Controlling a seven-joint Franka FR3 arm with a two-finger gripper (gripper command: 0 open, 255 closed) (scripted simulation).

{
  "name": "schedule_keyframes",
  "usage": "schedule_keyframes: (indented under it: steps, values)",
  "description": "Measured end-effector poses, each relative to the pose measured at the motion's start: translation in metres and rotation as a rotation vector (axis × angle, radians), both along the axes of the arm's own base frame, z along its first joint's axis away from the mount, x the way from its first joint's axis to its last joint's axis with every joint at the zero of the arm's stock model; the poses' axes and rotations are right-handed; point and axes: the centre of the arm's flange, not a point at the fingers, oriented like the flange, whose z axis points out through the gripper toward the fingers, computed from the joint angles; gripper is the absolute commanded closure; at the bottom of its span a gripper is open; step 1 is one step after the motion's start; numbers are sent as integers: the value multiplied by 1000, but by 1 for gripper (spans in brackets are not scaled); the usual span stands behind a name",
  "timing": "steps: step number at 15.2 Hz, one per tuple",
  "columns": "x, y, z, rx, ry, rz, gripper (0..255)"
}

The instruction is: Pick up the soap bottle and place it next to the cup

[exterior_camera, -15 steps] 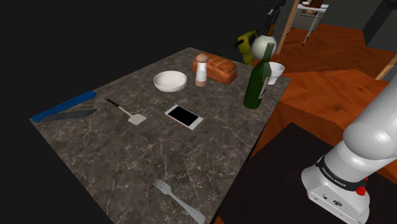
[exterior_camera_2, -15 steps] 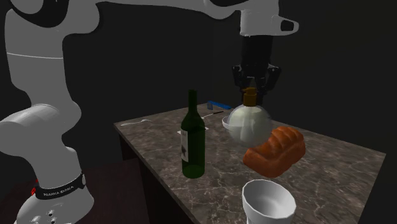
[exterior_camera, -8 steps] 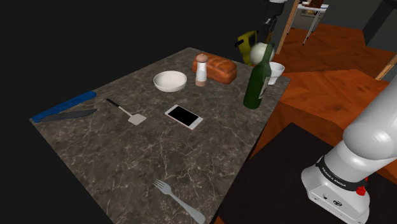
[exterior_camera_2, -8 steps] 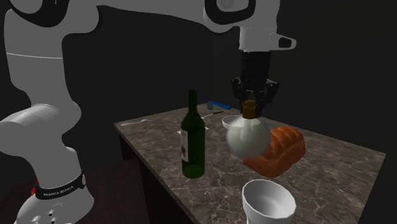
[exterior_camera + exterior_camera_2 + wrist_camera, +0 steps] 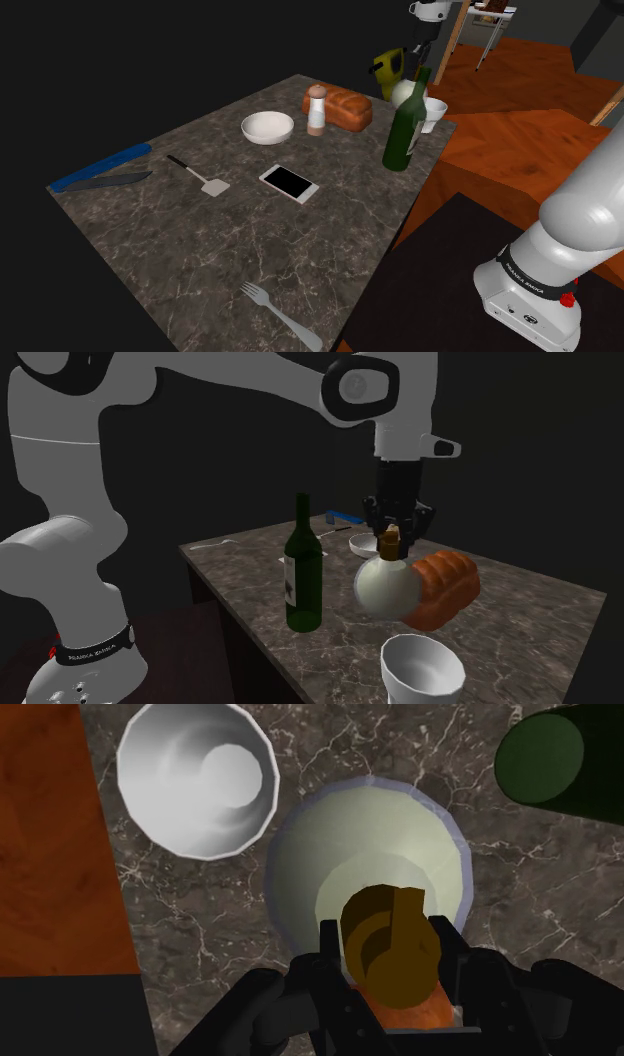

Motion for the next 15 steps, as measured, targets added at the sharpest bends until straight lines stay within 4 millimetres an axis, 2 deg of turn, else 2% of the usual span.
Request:
schedule_keyframes:
  steps: [15]
  values:
    - [0,1,-79,0,0,0,255]
